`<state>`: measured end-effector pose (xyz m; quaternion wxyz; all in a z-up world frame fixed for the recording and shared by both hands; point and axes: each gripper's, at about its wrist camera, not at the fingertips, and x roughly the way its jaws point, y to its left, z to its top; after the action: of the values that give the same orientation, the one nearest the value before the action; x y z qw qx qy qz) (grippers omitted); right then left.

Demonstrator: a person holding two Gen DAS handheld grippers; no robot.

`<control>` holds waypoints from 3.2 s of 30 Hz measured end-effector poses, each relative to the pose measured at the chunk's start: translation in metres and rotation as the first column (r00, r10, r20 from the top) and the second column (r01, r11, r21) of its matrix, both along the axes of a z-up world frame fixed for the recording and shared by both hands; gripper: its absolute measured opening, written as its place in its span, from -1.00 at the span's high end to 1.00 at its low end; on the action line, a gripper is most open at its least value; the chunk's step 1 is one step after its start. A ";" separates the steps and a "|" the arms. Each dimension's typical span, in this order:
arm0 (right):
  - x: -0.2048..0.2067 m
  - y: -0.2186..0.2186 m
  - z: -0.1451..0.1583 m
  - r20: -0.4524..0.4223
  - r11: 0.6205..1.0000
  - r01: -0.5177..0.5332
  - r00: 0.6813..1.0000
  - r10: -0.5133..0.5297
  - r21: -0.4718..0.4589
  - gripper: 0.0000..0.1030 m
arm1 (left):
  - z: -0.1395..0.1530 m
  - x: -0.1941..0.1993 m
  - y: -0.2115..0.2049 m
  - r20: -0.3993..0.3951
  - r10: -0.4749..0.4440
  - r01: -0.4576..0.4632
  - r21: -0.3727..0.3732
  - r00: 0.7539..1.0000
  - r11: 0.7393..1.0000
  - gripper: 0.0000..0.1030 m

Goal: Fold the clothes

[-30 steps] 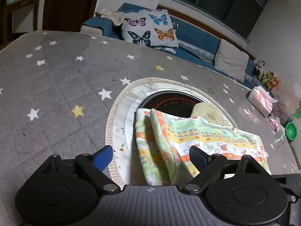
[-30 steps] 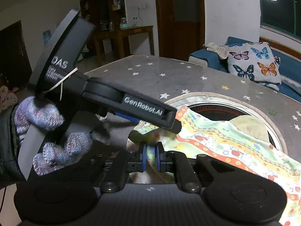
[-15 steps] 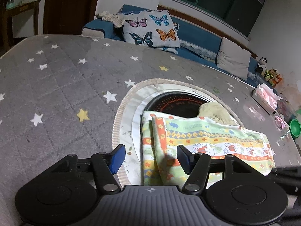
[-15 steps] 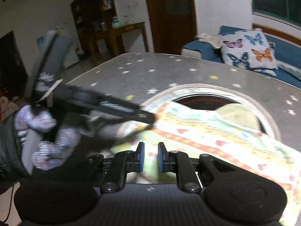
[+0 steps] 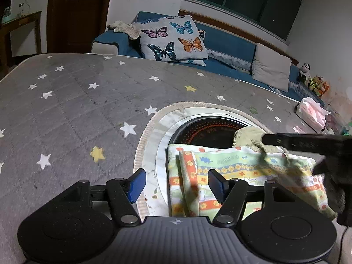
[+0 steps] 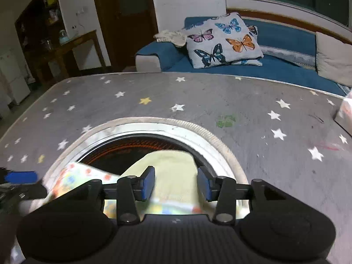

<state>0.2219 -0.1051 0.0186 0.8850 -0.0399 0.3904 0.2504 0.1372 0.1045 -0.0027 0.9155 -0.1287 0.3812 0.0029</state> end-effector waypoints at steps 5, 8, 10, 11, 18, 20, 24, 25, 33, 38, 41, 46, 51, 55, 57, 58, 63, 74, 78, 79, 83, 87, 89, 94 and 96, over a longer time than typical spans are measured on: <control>0.018 0.016 -0.017 -0.035 0.999 -0.019 0.999 0.017 -0.051 0.34 | -0.003 0.004 0.003 -0.007 0.004 -0.004 -0.002 1.000 1.000 -0.28; 0.020 0.020 -0.015 -0.039 0.997 -0.022 0.999 0.020 -0.068 0.88 | -0.005 0.005 0.006 -0.013 0.009 -0.009 -0.002 1.000 1.000 -0.28; 0.020 0.020 -0.003 -0.025 0.998 -0.026 0.999 0.024 -0.052 0.93 | -0.006 0.005 0.008 -0.017 0.015 -0.015 -0.004 1.000 1.000 -0.28; 0.018 0.020 0.005 -0.004 0.998 -0.029 1.000 0.029 -0.050 0.94 | -0.006 0.004 0.009 -0.016 0.017 -0.018 -0.006 1.000 1.000 -0.28; -0.010 0.011 0.142 0.356 0.990 -0.007 0.933 -0.043 0.137 0.95 | 0.000 -0.003 0.015 0.002 0.037 -0.037 -0.014 0.999 0.999 -0.28; -0.031 0.005 0.179 0.454 0.981 -0.038 0.889 -0.054 0.192 0.95 | 0.004 -0.007 0.018 0.012 0.046 -0.045 -0.015 0.999 0.999 -0.28; -0.091 -0.011 0.239 0.658 0.963 -0.142 0.752 -0.045 0.227 0.95 | 0.011 -0.014 0.022 0.033 0.063 -0.063 -0.018 0.997 0.998 -0.28; -0.106 -0.016 0.243 0.683 0.963 -0.165 0.730 -0.027 0.214 0.95 | 0.013 -0.016 0.023 0.039 0.068 -0.067 -0.020 0.997 0.998 -0.28; -0.173 -0.041 0.204 0.616 0.971 -0.231 0.775 0.144 0.063 0.94 | 0.022 -0.040 0.028 0.069 0.096 -0.095 -0.015 0.993 0.995 -0.33; -0.165 -0.027 0.125 0.374 0.960 -0.254 0.884 0.279 -0.116 0.88 | 0.024 -0.050 0.021 0.069 0.093 -0.092 -0.018 0.993 0.996 -0.37; -0.162 -0.016 0.079 0.299 0.946 -0.228 0.908 0.293 -0.232 0.88 | 0.025 -0.054 0.012 0.072 0.077 -0.076 -0.018 0.994 0.997 -0.43; -0.158 -0.020 0.042 0.198 0.957 -0.180 0.954 0.227 -0.229 0.85 | 0.023 -0.059 -0.001 0.060 0.044 -0.044 -0.003 0.997 0.999 -0.51; -0.162 -0.029 0.047 0.172 0.959 -0.214 0.954 0.247 -0.188 0.20 | 0.017 -0.057 -0.011 0.038 0.031 -0.031 0.000 0.999 1.000 -0.51; -0.168 -0.032 0.038 0.143 0.950 -0.244 0.951 0.274 -0.198 0.20 | 0.014 -0.057 -0.019 0.028 0.015 -0.016 0.012 0.999 1.000 -0.51; -0.170 -0.030 0.036 0.128 0.953 -0.245 0.954 0.270 -0.180 0.14 | 0.013 -0.056 -0.023 0.025 0.009 -0.010 0.034 1.000 0.999 -0.51; -0.170 -0.031 0.033 0.120 0.955 -0.244 0.957 0.266 -0.168 0.09 | 0.012 -0.056 -0.025 0.022 0.006 -0.007 0.039 1.000 0.999 -0.51; -0.175 -0.035 0.023 0.094 0.969 -0.224 0.968 0.234 -0.108 -0.08 | 0.010 -0.059 -0.034 0.012 0.004 -0.005 0.078 1.000 0.997 -0.52; -0.188 -0.034 0.006 0.082 0.983 -0.176 0.980 0.180 -0.051 -0.47 | 0.013 -0.075 -0.059 0.034 -0.007 0.001 0.181 0.999 0.983 -0.78; -0.192 -0.037 0.004 0.082 0.986 -0.160 0.983 0.163 -0.034 -0.58 | 0.013 -0.080 -0.063 0.032 -0.005 -0.001 0.193 0.999 0.981 -0.83; -0.193 -0.037 0.004 0.084 0.987 -0.156 0.984 0.158 -0.033 -0.63 | 0.013 -0.081 -0.064 0.031 -0.005 -0.002 0.195 1.000 0.981 -0.84; -0.199 -0.039 0.004 0.091 0.989 -0.147 0.985 0.148 -0.020 -0.65 | 0.012 -0.086 -0.067 0.030 -0.003 -0.003 0.200 1.000 0.980 -0.89; -0.204 -0.040 0.006 0.097 0.991 -0.137 0.986 0.137 -0.007 -0.72 | 0.014 -0.092 -0.072 0.037 -0.006 -0.001 0.206 0.999 0.979 -0.94; -0.206 -0.040 0.005 0.099 0.991 -0.132 0.986 0.132 -0.002 -0.74 | 0.015 -0.094 -0.074 0.042 -0.009 0.000 0.214 0.999 0.977 -0.96; -0.212 -0.040 0.005 0.105 0.993 -0.122 0.987 0.121 0.003 -0.83 | 0.017 -0.099 -0.077 0.050 -0.010 -0.001 0.218 0.999 0.976 -0.96; -0.213 -0.040 0.005 0.105 0.993 -0.120 0.987 0.119 0.004 -0.84 | 0.017 -0.101 -0.079 0.052 -0.010 -0.002 0.221 0.999 0.975 -0.96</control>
<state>0.0090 -0.1455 0.0232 0.8879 -0.0715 0.3390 0.3027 0.0367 0.0259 0.0147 0.9338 -0.0256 0.3546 0.0401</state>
